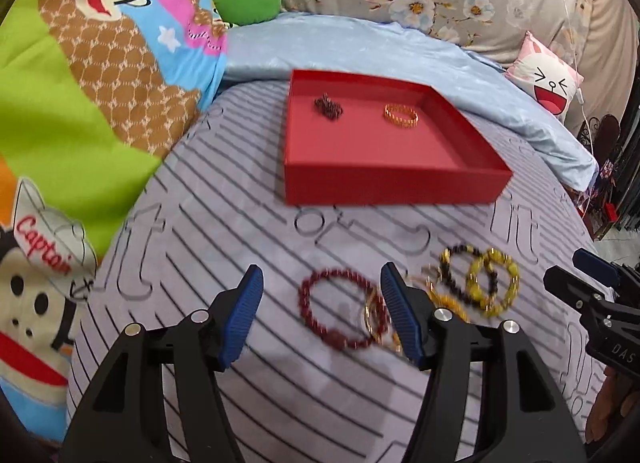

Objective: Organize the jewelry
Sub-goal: 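Lift both open grippers out of the tray back over the jewelry, then grasp the thin gold bangle with left gripper while right gripper moves toward the yellow bead bracelet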

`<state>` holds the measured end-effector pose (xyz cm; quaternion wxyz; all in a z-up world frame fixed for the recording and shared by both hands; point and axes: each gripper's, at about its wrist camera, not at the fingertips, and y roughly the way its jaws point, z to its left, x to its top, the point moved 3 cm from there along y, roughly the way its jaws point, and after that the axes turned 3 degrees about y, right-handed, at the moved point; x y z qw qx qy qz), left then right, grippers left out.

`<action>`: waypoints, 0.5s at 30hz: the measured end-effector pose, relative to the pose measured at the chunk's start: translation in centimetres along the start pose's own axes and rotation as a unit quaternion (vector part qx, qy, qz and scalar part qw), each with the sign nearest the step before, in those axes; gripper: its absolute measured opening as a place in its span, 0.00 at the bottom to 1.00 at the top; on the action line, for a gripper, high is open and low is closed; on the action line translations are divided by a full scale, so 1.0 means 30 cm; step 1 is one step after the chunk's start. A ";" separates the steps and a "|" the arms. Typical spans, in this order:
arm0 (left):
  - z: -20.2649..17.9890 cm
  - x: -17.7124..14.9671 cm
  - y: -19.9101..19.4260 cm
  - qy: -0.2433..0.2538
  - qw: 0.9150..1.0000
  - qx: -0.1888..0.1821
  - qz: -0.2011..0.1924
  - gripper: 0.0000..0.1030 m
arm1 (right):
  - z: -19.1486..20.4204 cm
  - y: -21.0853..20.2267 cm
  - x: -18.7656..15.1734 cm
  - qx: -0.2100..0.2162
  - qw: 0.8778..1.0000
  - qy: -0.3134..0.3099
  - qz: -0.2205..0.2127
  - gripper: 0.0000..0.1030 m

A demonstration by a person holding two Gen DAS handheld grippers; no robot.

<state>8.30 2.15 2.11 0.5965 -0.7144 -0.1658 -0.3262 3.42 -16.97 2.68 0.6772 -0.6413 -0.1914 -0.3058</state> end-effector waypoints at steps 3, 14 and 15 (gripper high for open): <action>-0.016 -0.054 -0.009 -0.005 1.000 -0.011 0.002 0.69 | -0.008 0.010 -0.059 -0.004 1.000 0.005 0.014 0.68; -0.150 -0.105 0.047 0.043 0.999 -0.002 0.011 0.84 | -0.040 0.007 -0.101 -0.006 0.999 0.027 0.017 0.68; -0.158 -0.106 0.054 0.048 0.999 0.004 0.012 0.84 | -0.039 0.009 -0.099 -0.005 0.999 0.028 0.017 0.68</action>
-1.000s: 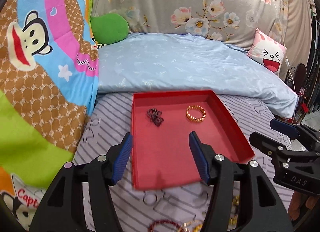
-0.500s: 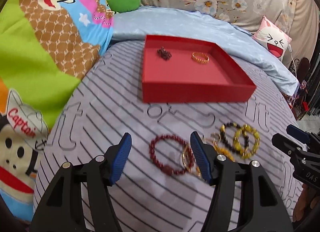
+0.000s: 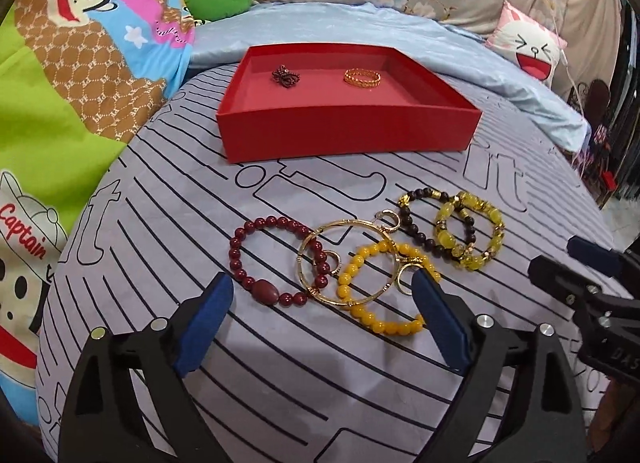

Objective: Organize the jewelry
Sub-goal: 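Grasp the thin gold bangle with left gripper while right gripper moves toward the yellow bead bracelet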

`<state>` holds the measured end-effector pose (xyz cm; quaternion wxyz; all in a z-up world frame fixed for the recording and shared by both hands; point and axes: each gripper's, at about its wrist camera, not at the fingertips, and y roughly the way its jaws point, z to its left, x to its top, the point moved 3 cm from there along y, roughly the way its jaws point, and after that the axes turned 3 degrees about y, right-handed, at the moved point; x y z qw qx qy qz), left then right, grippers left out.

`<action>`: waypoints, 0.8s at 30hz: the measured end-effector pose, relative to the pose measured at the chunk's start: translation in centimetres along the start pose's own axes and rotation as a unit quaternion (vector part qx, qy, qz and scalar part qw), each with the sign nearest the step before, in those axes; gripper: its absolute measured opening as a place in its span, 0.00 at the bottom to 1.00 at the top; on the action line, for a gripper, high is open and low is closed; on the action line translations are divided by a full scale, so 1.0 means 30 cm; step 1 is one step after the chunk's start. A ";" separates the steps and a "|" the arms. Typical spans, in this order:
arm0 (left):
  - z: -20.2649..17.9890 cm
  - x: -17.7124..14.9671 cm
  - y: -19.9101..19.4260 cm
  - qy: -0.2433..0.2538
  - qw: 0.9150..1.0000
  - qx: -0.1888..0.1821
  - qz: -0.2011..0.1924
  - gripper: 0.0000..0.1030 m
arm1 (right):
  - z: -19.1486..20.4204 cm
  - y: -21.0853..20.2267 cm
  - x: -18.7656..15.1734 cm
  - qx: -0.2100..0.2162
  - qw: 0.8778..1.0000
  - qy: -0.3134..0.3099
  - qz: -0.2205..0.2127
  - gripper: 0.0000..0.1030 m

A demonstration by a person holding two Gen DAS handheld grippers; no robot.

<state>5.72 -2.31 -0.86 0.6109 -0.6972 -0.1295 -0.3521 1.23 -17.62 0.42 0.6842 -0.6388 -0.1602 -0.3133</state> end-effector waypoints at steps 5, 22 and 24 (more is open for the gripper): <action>-0.011 0.003 0.042 -0.004 1.000 0.008 0.013 0.84 | 0.014 0.015 0.007 -0.003 1.000 -0.003 -0.003 0.68; 0.002 0.026 0.078 -0.015 1.000 -0.002 0.013 0.56 | 0.018 0.058 0.034 0.009 1.000 0.006 0.003 0.69; 0.007 0.026 0.074 -0.020 1.000 -0.012 0.012 0.55 | 0.018 0.058 0.034 0.009 1.000 0.006 0.003 0.69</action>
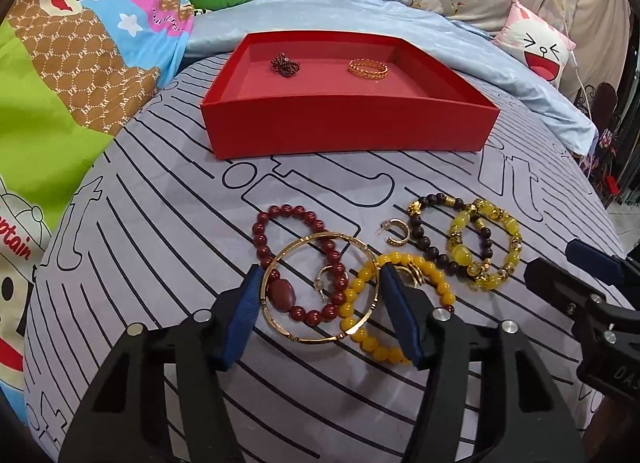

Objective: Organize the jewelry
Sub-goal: 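Grasp the thin gold bangle with left gripper while right gripper moves toward the yellow bead bracelet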

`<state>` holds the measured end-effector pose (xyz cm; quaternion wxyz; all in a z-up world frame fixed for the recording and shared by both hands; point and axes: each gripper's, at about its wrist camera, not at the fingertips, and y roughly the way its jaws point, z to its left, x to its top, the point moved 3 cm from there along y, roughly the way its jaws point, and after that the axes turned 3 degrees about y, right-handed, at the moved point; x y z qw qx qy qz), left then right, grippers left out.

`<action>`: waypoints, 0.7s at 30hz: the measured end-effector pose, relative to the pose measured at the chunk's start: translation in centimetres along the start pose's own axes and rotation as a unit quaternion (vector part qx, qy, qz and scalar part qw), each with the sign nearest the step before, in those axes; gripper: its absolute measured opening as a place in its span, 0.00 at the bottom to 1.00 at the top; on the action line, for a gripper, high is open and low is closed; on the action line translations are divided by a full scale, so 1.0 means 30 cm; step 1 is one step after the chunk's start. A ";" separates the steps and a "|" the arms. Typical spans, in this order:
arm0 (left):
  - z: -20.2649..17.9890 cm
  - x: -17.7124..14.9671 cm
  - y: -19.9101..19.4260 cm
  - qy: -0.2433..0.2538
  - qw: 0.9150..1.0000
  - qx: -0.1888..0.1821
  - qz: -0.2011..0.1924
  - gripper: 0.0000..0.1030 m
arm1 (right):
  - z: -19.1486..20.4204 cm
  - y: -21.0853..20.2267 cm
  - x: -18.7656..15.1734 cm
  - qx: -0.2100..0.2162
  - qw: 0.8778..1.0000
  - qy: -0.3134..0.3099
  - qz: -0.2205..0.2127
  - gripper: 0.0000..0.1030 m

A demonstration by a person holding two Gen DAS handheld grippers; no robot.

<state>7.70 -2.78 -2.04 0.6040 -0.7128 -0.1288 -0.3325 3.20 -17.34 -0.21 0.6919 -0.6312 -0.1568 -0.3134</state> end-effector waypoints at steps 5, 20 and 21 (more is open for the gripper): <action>0.015 -0.002 -0.013 -0.013 1.000 -0.015 -0.001 0.55 | 0.000 -0.001 0.000 0.000 1.000 0.000 0.000 0.68; 0.071 -0.013 -0.064 -0.035 0.999 -0.002 -0.016 0.55 | 0.004 0.029 0.007 -0.001 1.000 0.004 0.003 0.68; 0.077 -0.014 -0.064 -0.037 0.999 -0.001 -0.016 0.55 | 0.003 0.032 0.010 -0.001 1.000 0.005 0.003 0.68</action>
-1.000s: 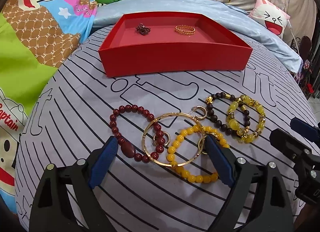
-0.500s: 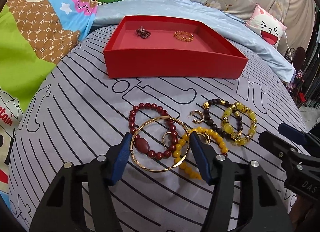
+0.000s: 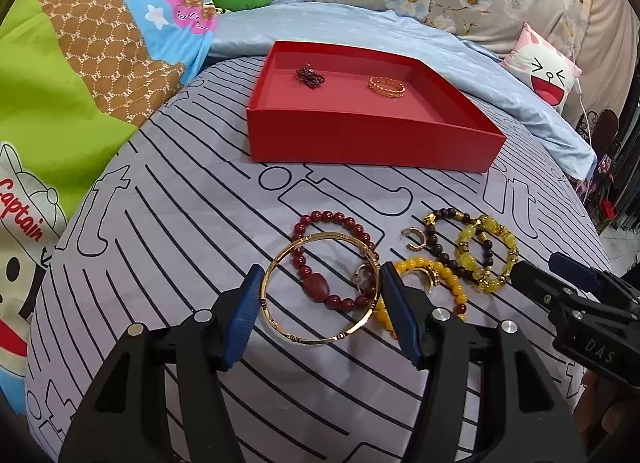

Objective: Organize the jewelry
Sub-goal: 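Grasp the thin gold bangle with left gripper while right gripper moves toward the yellow bead bracelet, then close right gripper on the yellow bead bracelet while left gripper holds the bangle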

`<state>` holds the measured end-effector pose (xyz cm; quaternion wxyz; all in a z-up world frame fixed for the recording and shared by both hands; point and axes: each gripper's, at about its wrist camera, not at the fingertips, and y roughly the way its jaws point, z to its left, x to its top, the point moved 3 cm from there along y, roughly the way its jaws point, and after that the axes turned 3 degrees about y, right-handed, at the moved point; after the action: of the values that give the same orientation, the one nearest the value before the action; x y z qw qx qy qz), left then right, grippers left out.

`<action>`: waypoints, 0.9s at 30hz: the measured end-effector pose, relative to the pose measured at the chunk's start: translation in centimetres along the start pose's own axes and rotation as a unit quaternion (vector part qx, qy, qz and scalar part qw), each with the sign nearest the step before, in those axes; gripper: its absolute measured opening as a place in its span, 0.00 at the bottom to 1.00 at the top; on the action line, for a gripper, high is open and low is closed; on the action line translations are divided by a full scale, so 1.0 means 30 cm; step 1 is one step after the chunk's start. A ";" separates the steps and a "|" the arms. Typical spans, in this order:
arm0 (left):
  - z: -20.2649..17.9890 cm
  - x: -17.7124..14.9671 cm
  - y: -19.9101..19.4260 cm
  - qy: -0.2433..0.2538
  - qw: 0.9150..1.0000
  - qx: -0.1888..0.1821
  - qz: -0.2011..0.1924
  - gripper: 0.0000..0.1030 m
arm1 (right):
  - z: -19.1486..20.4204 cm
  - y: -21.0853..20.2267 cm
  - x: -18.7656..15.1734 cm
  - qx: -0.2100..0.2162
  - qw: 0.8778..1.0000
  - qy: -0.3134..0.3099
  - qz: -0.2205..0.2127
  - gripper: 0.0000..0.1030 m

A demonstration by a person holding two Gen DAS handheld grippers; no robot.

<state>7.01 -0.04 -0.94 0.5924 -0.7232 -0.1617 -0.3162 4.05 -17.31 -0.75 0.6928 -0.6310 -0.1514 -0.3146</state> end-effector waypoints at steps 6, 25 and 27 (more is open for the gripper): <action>0.005 -0.003 -0.001 -0.001 1.000 -0.002 -0.005 0.55 | -0.009 0.022 0.027 -0.005 1.000 0.004 -0.004 0.63; -0.001 -0.009 0.016 -0.003 1.000 -0.012 0.003 0.55 | -0.030 0.075 0.026 -0.052 0.999 -0.013 -0.007 0.28; -0.001 -0.011 0.016 -0.005 1.000 -0.013 0.005 0.55 | -0.035 0.074 0.026 -0.050 0.999 -0.011 -0.007 0.18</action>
<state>7.04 -0.15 -1.51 0.5840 -0.7328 -0.1569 -0.3119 5.82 -18.50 -2.17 0.6565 -0.6671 -0.1472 -0.3199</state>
